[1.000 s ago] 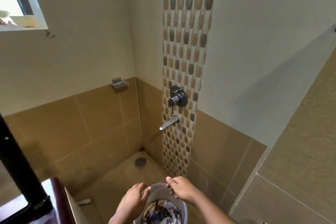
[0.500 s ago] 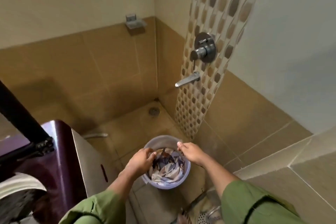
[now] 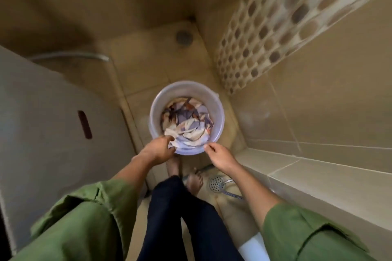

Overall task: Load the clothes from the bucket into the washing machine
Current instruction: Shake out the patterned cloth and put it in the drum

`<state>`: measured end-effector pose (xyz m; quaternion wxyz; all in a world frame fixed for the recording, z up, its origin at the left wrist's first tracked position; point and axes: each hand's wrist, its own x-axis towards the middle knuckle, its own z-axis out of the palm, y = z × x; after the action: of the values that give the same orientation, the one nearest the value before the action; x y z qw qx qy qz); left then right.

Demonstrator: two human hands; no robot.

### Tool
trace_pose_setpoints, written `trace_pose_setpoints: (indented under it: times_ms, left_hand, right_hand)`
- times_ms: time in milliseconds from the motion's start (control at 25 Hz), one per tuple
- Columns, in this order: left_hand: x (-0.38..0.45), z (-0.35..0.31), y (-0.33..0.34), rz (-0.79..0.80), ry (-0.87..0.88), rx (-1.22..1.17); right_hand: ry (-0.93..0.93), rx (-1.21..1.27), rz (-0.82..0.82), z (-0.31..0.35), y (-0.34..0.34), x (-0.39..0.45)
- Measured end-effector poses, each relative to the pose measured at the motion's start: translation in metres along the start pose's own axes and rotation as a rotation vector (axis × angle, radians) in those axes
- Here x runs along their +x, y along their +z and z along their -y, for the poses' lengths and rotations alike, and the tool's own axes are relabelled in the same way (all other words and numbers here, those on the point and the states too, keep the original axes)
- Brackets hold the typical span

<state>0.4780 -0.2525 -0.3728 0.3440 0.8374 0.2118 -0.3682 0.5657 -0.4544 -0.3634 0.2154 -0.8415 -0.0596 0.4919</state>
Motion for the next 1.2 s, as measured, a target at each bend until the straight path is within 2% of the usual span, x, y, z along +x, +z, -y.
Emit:
trace_pose_setpoints:
  times_ms: [120, 280, 400, 480, 560, 640, 720, 880, 1000, 1200]
  left_hand:
    - [0.063, 0.026, 0.033, 0.08, -0.033, -0.005]
    - [0.147, 0.044, 0.066, 0.097, -0.05, -0.061]
    - [0.194, 0.057, 0.089, 0.1, -0.102, -0.045]
    - [0.215, 0.06, 0.102, 0.175, -0.179, 0.068]
    - [0.226, 0.058, 0.109, 0.212, -0.191, 0.234]
    - [0.226, 0.052, 0.11, 0.196, -0.169, 0.373]
    - [0.214, 0.045, 0.108, 0.17, -0.175, 0.4]
    - [0.17, 0.023, 0.076, 0.153, -0.213, 0.236]
    - [0.123, 0.003, 0.035, 0.102, -0.211, 0.179]
    - [0.032, -0.035, -0.041, 0.027, -0.152, 0.215]
  right_hand:
    - [0.07, -0.054, -0.031, -0.02, 0.026, 0.061]
    - [0.104, -0.198, -0.234, -0.039, 0.048, 0.143]
    - [0.201, -0.33, -0.163, -0.049, 0.057, 0.191]
    - [0.245, -0.463, -0.084, -0.051, 0.06, 0.213]
    - [0.255, -0.483, -0.091, -0.05, 0.061, 0.224]
    - [0.207, -0.351, -0.11, -0.05, 0.059, 0.222]
    - [0.105, -0.14, -0.193, -0.048, 0.054, 0.203]
    - [-0.036, 0.145, -0.482, -0.031, 0.027, 0.143]
    - [-0.039, 0.414, -0.623, -0.006, -0.001, 0.093]
    - [-0.179, 0.624, -0.714, 0.048, -0.041, 0.004]
